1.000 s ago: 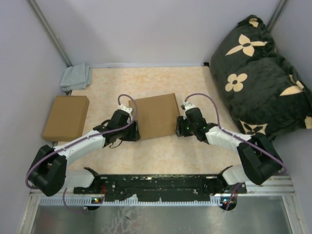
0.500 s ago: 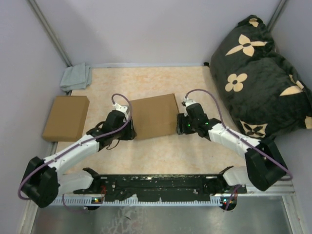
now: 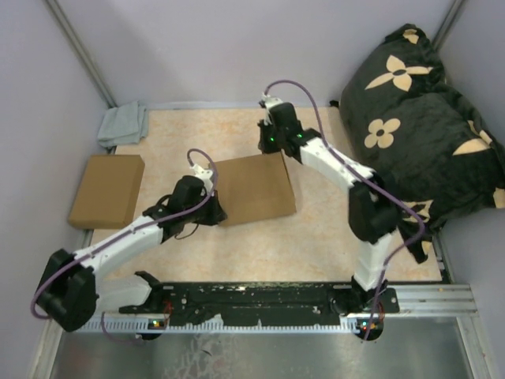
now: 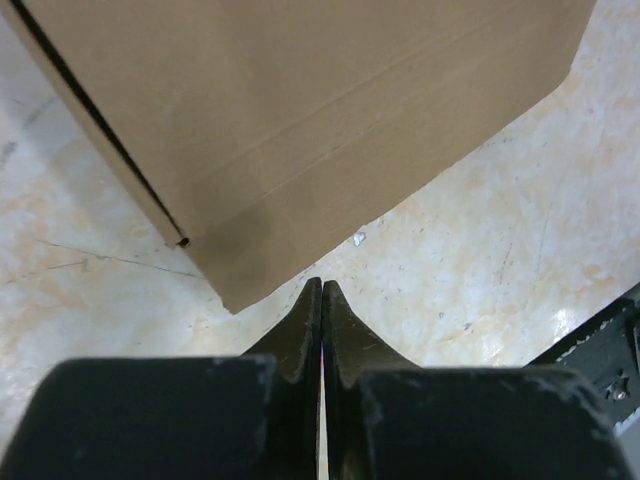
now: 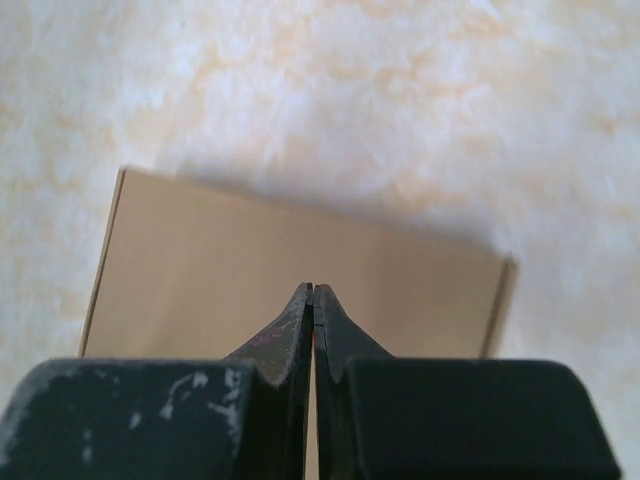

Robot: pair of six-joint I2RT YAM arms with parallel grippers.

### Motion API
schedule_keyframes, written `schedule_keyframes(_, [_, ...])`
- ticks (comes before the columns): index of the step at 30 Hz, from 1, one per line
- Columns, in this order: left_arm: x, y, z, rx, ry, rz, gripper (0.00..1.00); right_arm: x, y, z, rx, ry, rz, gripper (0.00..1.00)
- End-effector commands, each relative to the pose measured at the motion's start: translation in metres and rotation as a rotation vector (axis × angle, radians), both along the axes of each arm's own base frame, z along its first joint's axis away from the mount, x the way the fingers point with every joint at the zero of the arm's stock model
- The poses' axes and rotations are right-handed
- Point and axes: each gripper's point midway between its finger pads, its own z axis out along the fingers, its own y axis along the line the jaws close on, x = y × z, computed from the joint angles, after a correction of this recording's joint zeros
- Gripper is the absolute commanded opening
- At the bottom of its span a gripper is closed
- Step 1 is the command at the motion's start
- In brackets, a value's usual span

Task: Fold the paper box

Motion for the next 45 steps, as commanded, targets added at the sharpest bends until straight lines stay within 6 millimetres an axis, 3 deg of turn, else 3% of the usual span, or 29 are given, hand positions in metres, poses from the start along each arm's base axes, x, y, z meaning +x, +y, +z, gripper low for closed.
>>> schedule_keyframes(1, [-0.002, -0.019, -0.018, -0.017, 0.022, -0.072, 0.00, 0.053, 0.033, -0.028, -0.058, 0.021, 0.073, 0.00])
schedule_keyframes(3, [0.000, -0.023, -0.025, -0.008, 0.024, -0.076, 0.00, 0.079, 0.050, -0.047, -0.067, 0.035, 0.098, 0.00])
schedule_keyframes(6, [0.002, -0.026, -0.037, 0.013, 0.038, -0.082, 0.00, 0.099, 0.065, -0.069, -0.078, 0.064, 0.125, 0.00])
schedule_keyframes(9, [0.007, -0.027, -0.046, 0.034, 0.043, -0.076, 0.00, 0.105, 0.071, -0.082, -0.091, 0.086, 0.144, 0.00])
schedule_keyframes(12, [0.016, -0.028, -0.055, 0.060, 0.046, -0.049, 0.00, 0.097, 0.069, -0.091, -0.106, 0.129, 0.163, 0.02])
schedule_keyframes(17, [0.036, -0.030, -0.056, 0.068, 0.007, 0.049, 0.00, 0.048, 0.063, -0.109, -0.121, 0.241, 0.244, 0.03])
schedule_keyframes(20, [0.048, -0.028, -0.049, 0.038, -0.030, 0.150, 0.00, -0.001, 0.067, -0.117, -0.127, 0.292, 0.324, 0.04])
schedule_keyframes(22, [0.053, -0.030, -0.041, -0.005, -0.061, 0.192, 0.00, -0.037, 0.078, -0.112, -0.084, 0.299, 0.388, 0.05])
schedule_keyframes(24, [0.054, -0.033, -0.034, -0.040, -0.088, 0.234, 0.00, -0.083, 0.087, -0.120, -0.057, 0.355, 0.474, 0.05])
schedule_keyframes(26, [0.051, -0.038, -0.025, -0.068, -0.126, 0.253, 0.00, -0.112, 0.095, -0.120, -0.018, 0.382, 0.531, 0.06])
schedule_keyframes(32, [0.031, -0.046, -0.014, -0.105, -0.204, 0.285, 0.00, -0.144, 0.112, -0.119, 0.084, 0.473, 0.629, 0.08])
schedule_keyframes(35, [0.026, -0.048, -0.008, -0.122, -0.218, 0.280, 0.00, -0.137, 0.115, -0.124, 0.056, 0.470, 0.592, 0.08])
schedule_keyframes(45, [-0.013, -0.064, 0.005, -0.126, -0.148, 0.109, 0.06, -0.065, 0.081, -0.107, -0.042, 0.365, 0.330, 0.08])
